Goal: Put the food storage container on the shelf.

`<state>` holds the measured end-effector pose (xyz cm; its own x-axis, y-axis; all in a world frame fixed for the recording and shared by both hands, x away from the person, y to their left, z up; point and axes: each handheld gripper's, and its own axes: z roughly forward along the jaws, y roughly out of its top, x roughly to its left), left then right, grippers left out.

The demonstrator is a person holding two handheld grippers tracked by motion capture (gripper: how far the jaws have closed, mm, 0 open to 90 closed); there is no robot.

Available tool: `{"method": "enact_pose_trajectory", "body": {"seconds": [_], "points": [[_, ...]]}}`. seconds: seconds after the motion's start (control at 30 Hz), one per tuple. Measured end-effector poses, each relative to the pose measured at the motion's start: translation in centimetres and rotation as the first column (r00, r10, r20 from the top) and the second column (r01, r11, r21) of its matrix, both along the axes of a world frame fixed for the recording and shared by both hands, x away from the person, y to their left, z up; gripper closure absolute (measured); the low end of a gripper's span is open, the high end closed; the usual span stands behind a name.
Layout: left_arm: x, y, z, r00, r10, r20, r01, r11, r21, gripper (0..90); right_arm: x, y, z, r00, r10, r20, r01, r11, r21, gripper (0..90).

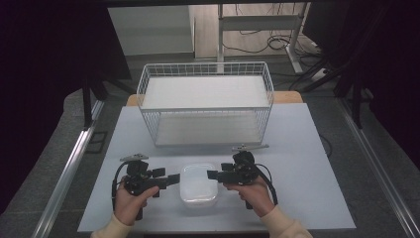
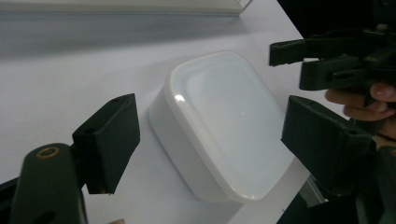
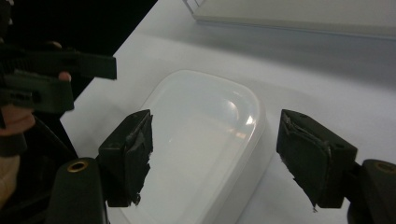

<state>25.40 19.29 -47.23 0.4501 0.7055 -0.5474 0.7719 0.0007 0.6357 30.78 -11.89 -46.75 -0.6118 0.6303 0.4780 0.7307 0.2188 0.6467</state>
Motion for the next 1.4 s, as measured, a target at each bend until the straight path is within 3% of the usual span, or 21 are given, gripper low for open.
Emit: {"method": "enact_pose_trajectory", "body": {"seconds": [0.07,0.23,0.4,0.57,0.73,0.83,0.93,0.97,1.17,1.4], "points": [[0.4,-0.3,-0.6,0.9989,-0.007,-0.045,0.006,0.9992,-0.039,19.6,0.1,0.1,-0.6,0.9998,-0.006,-0.019,0.006,1.000,-0.004,27.8],[1.0,-1.0,-1.6,0.9948,-0.023,-0.099,0.017,0.9981,-0.059,20.7,-0.1,0.1,-0.9,0.9996,0.004,-0.026,-0.004,1.000,-0.007,29.6],[1.2,-1.5,-2.1,0.9928,-0.035,-0.114,0.028,0.9980,-0.057,24.8,-0.3,0.1,-1.3,0.9994,0.011,-0.034,-0.011,1.000,-0.011,31.5],[1.3,-1.7,-2.9,0.9878,-0.055,-0.145,0.043,0.9954,-0.085,32.0,-0.3,0.1,-2.3,0.9966,0.002,-0.082,-0.002,1.000,-0.003,35.7],[1.1,-1.9,-3.1,0.9892,-0.051,-0.137,0.040,0.9956,-0.085,41.9,-0.4,0.1,-2.6,0.9960,0.001,-0.089,-0.001,1.000,-0.002,40.0],[1.1,-1.8,-3.7,0.9862,-0.053,-0.157,0.036,0.9938,-0.105,43.9,-0.4,0.0,-2.9,0.9932,0.002,-0.116,0.001,1.000,0.026,45.5],[1.0,-1.7,-3.8,0.9864,-0.035,-0.161,0.019,0.9946,-0.102,49.5,-0.4,-0.3,-3.2,0.9921,-0.015,-0.125,0.020,0.999,0.035,52.3],[0.9,-1.7,-3.8,0.9872,-0.024,-0.158,0.010,0.9955,-0.094,53.2,-0.4,-0.6,-3.1,0.9916,-0.027,-0.126,0.033,0.998,0.051,59.7],[0.8,-1.6,-3.7,0.9890,-0.011,-0.148,-0.004,0.9951,-0.099,60.3,-0.7,-1.2,-3.1,0.9858,-0.046,-0.161,0.061,0.994,0.093,65.7],[0.0,-1.2,-3.1,0.9938,-0.006,-0.111,-0.004,0.9952,-0.098,67.9,-1.5,-1.6,-2.8,0.9855,-0.062,-0.158,0.083,0.988,0.129,71.2]]}}
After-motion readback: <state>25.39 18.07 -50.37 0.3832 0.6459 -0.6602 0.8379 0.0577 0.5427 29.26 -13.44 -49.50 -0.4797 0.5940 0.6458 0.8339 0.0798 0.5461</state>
